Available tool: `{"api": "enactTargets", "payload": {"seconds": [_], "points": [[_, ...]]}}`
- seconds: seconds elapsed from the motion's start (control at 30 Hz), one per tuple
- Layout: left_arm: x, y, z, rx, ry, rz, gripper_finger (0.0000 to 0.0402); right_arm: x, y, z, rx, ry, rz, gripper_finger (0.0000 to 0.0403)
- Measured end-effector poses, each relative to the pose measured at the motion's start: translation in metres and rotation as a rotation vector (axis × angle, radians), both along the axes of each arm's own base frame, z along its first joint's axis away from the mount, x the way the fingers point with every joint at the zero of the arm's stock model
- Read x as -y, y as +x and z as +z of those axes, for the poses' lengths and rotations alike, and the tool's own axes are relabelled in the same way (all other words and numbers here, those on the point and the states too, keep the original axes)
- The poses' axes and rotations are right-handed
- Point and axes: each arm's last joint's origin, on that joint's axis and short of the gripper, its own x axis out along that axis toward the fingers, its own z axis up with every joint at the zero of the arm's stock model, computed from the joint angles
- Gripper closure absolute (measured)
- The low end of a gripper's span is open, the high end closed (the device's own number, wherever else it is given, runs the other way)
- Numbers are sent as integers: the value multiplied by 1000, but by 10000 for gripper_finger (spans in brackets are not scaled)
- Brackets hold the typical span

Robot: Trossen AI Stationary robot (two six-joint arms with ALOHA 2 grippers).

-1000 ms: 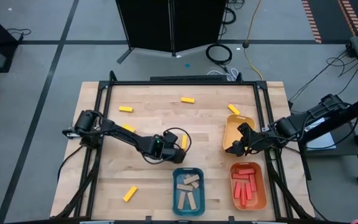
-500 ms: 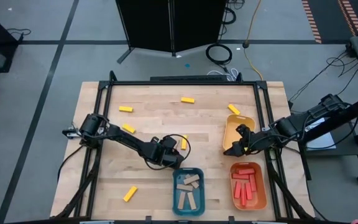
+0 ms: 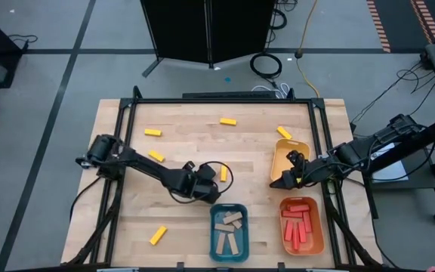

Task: Sort blocks
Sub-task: Put the brown block into the blue bin

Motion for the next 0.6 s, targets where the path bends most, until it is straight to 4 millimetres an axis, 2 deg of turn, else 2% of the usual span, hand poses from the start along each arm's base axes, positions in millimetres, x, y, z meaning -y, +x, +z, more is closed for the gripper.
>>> {"api": "enactTargets", "payload": {"seconds": [0.1,0.23,0.3,0.4,0.5,0.6], "points": [[3,-6,22,26,-6,-59,322,1,0,0,11,-28,-26,204],[7,-19,67,126,-15,-181,322,2,1,1,30,-69,-44,204],[11,-26,91,172,-56,-340,322,2,1,0,33,-87,-51,204],[23,-33,122,299,-213,-638,322,3,2,1,39,-108,-64,204],[33,-36,133,369,-321,-787,322,4,2,0,46,-139,-93,204],[37,-35,125,322,-364,-827,322,5,3,0,50,-166,-119,204]]}}
